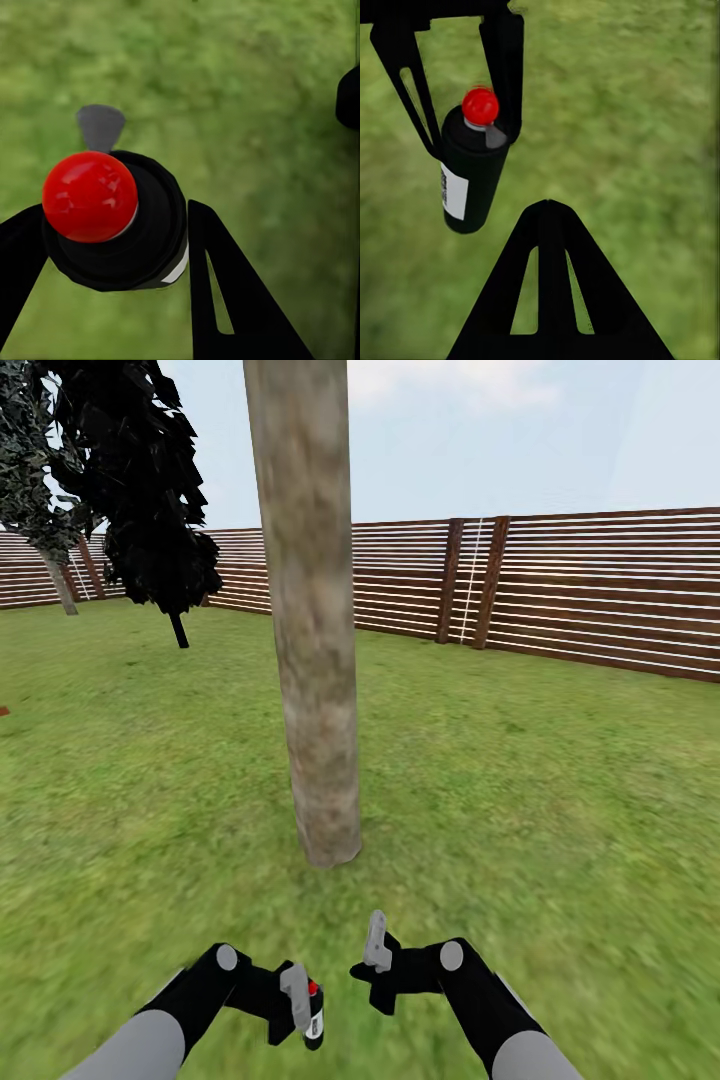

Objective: In the garden, pick up the pesticide atomizer on the floor and spray pesticide onto both trees until each tree trunk is fully covered.

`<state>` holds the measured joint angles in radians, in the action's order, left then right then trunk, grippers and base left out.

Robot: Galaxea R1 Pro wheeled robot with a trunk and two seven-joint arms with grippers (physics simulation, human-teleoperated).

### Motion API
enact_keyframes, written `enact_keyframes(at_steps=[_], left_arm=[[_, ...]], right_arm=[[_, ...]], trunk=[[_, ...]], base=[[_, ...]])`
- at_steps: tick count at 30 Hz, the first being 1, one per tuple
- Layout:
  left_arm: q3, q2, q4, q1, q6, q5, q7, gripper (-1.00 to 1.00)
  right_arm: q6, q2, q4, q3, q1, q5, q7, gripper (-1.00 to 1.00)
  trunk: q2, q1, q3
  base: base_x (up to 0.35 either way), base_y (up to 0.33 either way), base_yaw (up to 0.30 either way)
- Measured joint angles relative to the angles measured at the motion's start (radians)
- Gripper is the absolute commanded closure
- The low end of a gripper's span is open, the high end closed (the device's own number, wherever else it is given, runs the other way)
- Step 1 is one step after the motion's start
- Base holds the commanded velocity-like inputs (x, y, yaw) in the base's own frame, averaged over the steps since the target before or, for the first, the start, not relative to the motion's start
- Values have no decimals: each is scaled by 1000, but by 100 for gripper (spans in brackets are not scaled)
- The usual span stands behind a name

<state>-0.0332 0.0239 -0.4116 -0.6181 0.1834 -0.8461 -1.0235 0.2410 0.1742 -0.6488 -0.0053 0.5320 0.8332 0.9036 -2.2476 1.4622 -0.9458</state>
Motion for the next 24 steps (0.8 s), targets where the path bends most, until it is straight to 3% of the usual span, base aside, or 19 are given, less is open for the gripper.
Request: enact_keyframes(at_steps=[10, 24], left_arm=[[0, 40, 0, -6, -1, 9, 40, 100], [-3, 71, 2, -7, -1, 11, 46, 100]], right_arm=[[0, 0, -2, 0, 0, 0, 0, 100], [0, 0, -2, 0, 0, 0, 0, 100]], trunk=[[0, 0, 0], [0, 0, 0]], base=[[0, 0, 0], [0, 0, 0]])
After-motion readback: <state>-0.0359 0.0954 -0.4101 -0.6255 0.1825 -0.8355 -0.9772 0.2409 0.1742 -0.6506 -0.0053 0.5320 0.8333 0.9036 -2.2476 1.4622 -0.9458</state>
